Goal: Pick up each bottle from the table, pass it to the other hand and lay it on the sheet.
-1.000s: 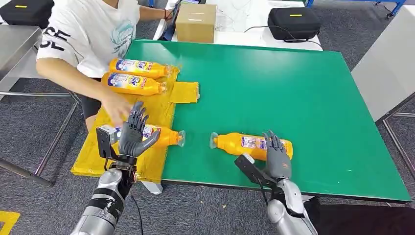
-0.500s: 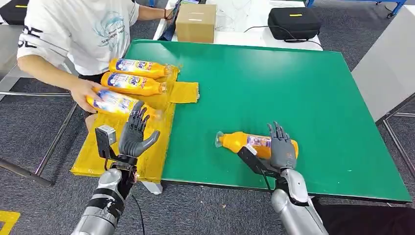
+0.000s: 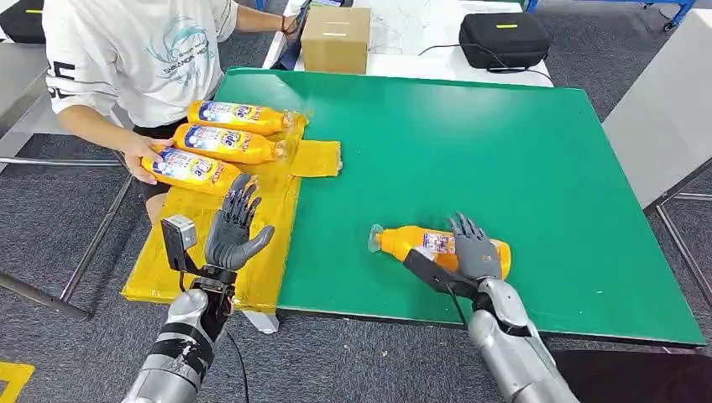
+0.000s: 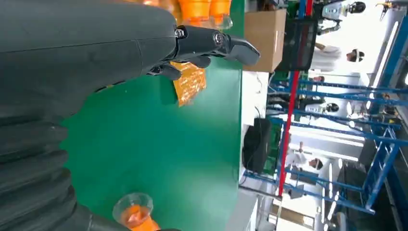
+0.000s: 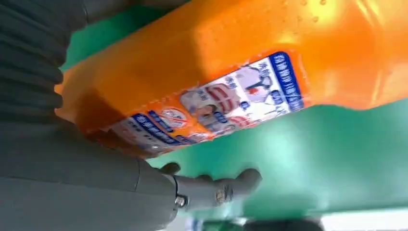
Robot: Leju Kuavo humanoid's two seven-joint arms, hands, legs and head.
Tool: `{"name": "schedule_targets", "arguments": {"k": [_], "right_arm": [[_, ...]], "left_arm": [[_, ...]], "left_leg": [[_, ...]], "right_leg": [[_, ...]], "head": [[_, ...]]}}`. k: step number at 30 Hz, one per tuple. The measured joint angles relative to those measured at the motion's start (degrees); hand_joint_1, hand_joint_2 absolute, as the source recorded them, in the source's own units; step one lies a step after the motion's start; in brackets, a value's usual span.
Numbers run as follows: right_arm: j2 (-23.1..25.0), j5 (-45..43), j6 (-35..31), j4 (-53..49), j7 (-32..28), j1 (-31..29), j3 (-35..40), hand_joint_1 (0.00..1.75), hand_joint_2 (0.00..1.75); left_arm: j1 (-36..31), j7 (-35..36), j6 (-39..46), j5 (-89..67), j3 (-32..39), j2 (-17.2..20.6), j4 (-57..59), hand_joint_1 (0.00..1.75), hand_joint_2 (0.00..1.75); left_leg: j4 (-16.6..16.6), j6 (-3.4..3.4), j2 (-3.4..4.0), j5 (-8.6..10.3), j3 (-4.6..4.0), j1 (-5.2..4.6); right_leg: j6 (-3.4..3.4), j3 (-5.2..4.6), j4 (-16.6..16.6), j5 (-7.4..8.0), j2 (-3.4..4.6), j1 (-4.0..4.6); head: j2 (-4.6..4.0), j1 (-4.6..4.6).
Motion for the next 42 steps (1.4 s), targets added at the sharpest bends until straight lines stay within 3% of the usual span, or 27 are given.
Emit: {"name": "schedule_targets", "arguments": {"k": [2, 4, 12, 19, 25, 37, 40, 42], "right_arm": [[-1.19, -2.33, 5.05, 1.93, -1.27, -2.24, 0.59, 1.64, 1.75], [-2.69, -3.81, 9.56, 4.28, -2.17, -4.44, 1.55, 1.75, 1.75], [-6.61, -8.38, 15.99, 8.64, -3.22, -8.89, 5.03, 1.75, 1.75], [-9.12, -13.34, 17.57, 9.34, -3.28, -10.24, 7.94, 1.75, 1.75], [-9.47, -19.51, 16.03, 9.27, -3.39, -10.59, 9.14, 1.75, 1.75], [-9.36, -20.27, 15.38, 9.19, -3.37, -10.58, 9.6, 1.75, 1.75], [-7.8, -22.5, 10.08, 8.66, -4.77, -10.16, 9.4, 1.75, 1.75], [-5.07, -24.21, 2.65, 7.48, -6.56, -8.59, 8.31, 1.75, 1.75]], "left_arm": [[-0.45, -0.44, -1.41, 0.11, 0.11, 0.07, 0.75, 0.0, 1.75], [-1.19, -1.01, -2.28, 0.09, 0.18, 0.2, 1.96, 0.0, 1.75], [-3.42, -2.45, -3.68, 0.0, 0.22, 0.46, 5.69, 0.0, 1.75], [-4.97, -2.84, -3.61, -0.57, 0.22, 0.5, 8.22, 0.0, 1.75], [-6.29, -2.51, 0.41, -3.28, 0.04, 0.63, 10.14, 0.0, 1.75], [-6.83, -2.49, 0.73, -3.45, -0.09, 0.74, 11.63, 0.0, 1.75], [-6.84, -2.05, 3.81, -4.55, -0.13, 0.76, 11.63, 0.0, 1.75], [-6.84, -1.18, 8.33, -6.56, -0.28, 0.66, 11.56, 0.0, 1.75]], "left_leg": [[0.0, 0.0, 0.04, -0.01, 0.19, 0.0], [0.0, 0.01, -0.01, -0.04, 0.34, 0.0], [0.0, 0.15, -0.15, 0.1, 0.48, -0.02], [0.0, 0.15, -0.17, 0.09, 0.56, -0.02], [0.0, 0.15, -0.14, 0.1, 0.57, -0.02], [0.0, 0.15, -0.1, 0.1, 0.58, -0.01], [0.0, 0.15, -0.09, 0.1, 0.57, 0.0], [0.0, 0.14, 0.0, 0.09, 0.53, 0.01]], "right_leg": [[0.0, 0.14, -0.03, -0.01, 0.0, 0.0], [0.01, 0.33, -0.08, -0.03, -0.02, 0.0], [0.09, 0.55, -0.13, 0.04, -0.14, -0.02], [0.1, 0.68, -0.15, 0.05, -0.15, -0.02], [0.1, 0.71, -0.15, 0.06, -0.15, -0.02], [0.1, 0.71, -0.14, 0.07, -0.14, -0.01], [0.1, 0.73, -0.13, 0.07, -0.13, 0.01], [0.09, 0.69, -0.09, 0.1, -0.1, 0.01]], "head": [[0.0, 0.02], [0.0, 0.02], [0.0, 0.04], [0.0, 0.0], [0.0, 0.0], [0.0, 0.0], [0.0, 0.02], [0.0, 0.09]]}}
